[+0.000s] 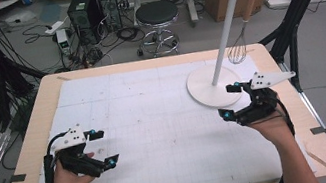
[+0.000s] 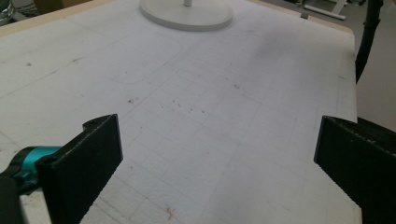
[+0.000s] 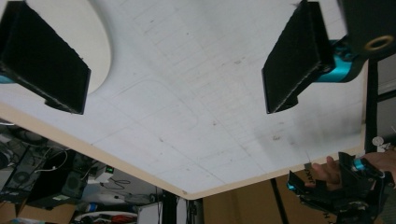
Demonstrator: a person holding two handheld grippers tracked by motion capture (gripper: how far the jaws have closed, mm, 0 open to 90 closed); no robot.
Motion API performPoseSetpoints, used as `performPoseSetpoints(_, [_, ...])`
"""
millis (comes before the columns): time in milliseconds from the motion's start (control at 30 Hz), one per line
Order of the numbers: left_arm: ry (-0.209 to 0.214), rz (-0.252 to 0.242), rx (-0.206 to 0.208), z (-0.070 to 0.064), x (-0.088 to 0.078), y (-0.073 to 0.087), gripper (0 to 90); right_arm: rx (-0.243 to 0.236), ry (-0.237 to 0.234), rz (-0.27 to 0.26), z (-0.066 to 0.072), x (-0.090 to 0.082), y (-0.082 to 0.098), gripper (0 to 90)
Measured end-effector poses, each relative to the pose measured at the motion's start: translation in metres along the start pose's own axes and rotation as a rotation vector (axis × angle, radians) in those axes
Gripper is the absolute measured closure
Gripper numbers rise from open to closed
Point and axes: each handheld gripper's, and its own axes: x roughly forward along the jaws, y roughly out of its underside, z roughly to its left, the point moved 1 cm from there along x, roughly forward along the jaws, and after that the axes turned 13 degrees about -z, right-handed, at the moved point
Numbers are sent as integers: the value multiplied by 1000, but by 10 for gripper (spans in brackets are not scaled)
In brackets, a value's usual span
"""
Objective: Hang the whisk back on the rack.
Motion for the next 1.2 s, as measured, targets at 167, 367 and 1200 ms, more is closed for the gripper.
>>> performPoseSetpoints(167, [-1,6,1,0,1,1,16,13,16,34,6,-2,15,18])
performPoseSetpoints(367, [1,12,6,0,3,2,16,12,8,39,14,-4,30,18])
performPoseSetpoints(1200, [16,-1,15,-6,6,-3,16,59,17,74,5,-11,55,18])
